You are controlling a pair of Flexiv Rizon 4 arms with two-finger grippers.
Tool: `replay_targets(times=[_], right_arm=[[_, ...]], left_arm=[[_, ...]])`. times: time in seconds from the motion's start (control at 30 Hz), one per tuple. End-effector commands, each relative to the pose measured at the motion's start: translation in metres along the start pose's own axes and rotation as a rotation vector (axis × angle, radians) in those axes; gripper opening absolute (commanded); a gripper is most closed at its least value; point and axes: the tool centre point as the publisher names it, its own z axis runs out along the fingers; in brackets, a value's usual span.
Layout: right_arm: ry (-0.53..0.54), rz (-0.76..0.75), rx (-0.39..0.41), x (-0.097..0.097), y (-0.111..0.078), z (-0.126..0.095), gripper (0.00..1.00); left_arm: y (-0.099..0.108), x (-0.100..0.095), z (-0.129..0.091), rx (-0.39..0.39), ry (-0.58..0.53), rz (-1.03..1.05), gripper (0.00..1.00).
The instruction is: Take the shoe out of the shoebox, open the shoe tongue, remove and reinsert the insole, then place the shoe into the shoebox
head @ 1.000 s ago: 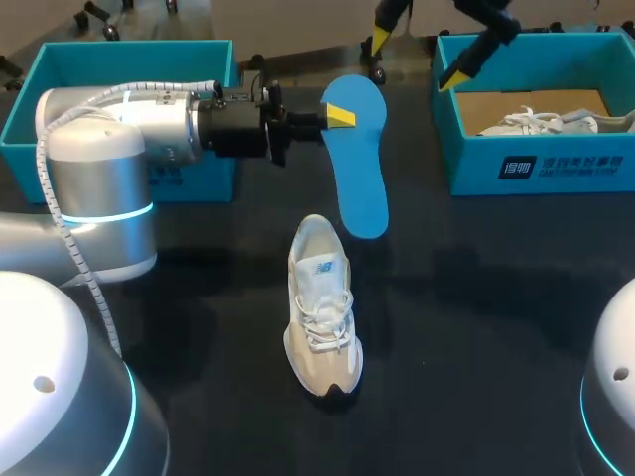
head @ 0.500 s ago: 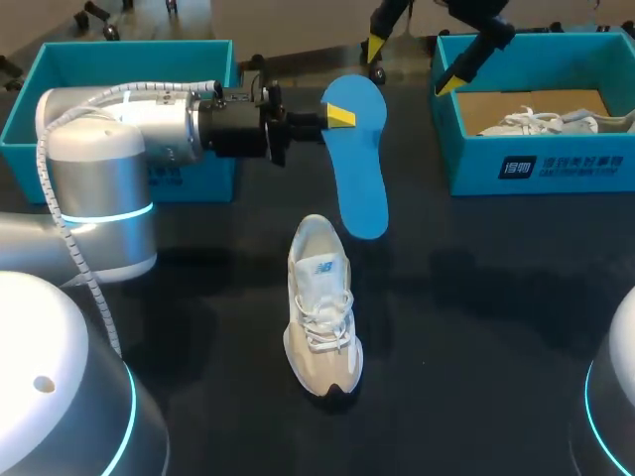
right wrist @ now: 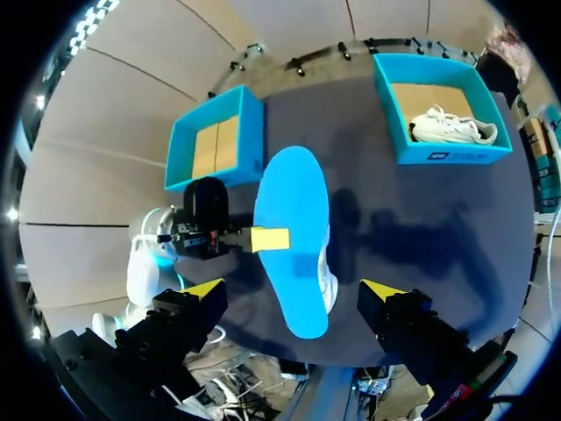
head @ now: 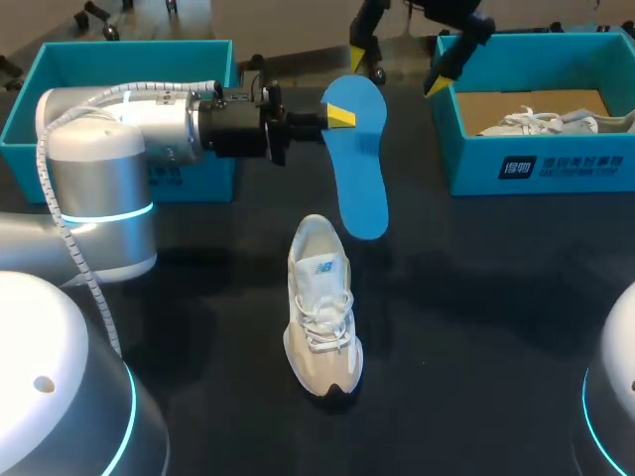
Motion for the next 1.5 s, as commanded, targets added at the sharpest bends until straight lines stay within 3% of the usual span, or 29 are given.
replay_targets(times=[0.03,0.27,0.97,1.5], right_arm=[[-0.135,-0.009,-0.031,0.014,0.004,0.001,1.00],[-0.207,-0.052,-0.084,0.012,0.006,0.007,1.00],[-0.287,-0.142,-0.106,0.026,-0.006,0.030,1.00],[-0.311,-0.116,-0.105,0.020,-0.006,0.027,1.00]], left_arm=[[-0.001,-0.001,0.001,-0.001,-0.001,0.000,0.00],[-0.001,-0.001,0.001,-0.001,-0.001,0.000,0.00],[-0.001,-0.001,0.001,-0.001,-0.001,0.000,0.00],[-0.001,-0.001,0.001,-0.001,-0.001,0.000,0.00]])
